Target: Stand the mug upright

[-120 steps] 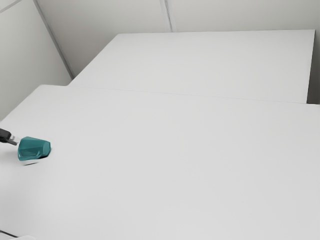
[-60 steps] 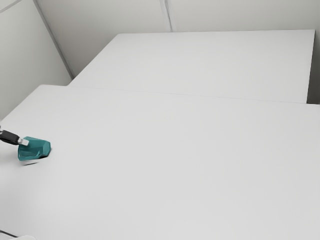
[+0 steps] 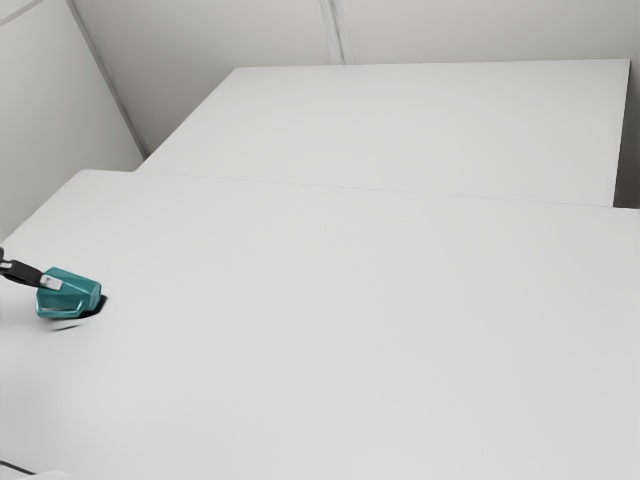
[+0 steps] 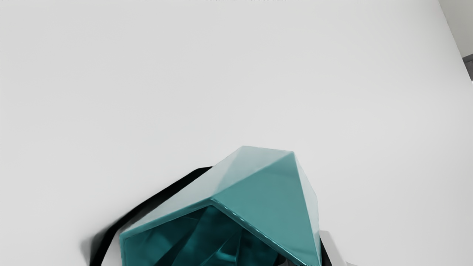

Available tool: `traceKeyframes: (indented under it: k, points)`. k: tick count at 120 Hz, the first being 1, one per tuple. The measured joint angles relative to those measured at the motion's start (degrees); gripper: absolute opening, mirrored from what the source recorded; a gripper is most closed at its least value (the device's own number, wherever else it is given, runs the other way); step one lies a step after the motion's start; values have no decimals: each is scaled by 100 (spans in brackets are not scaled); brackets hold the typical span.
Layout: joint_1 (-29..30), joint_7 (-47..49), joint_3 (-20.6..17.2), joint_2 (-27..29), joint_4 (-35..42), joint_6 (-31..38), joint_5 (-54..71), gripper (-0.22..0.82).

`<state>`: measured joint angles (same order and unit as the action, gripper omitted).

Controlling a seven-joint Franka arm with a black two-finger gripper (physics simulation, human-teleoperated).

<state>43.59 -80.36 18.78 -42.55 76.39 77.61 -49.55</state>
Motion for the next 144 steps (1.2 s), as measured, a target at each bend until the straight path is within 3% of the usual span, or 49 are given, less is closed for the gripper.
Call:
traceKeyframes:
  k: [39, 76, 100, 126, 144]
  points:
    - [0, -36, -60, 207, 94, 24, -86, -16]
    - [-340, -175, -456, 1377, 1236, 926, 233, -16]
    - [-407, -89, -1524, 2587, 2425, 2114, 1178, -16]
    - [-390, 588, -2928, 3900, 3931, 3606, 2639, -16]
    - [-646, 1327, -3694, 4377, 4565, 4332, 3366, -16]
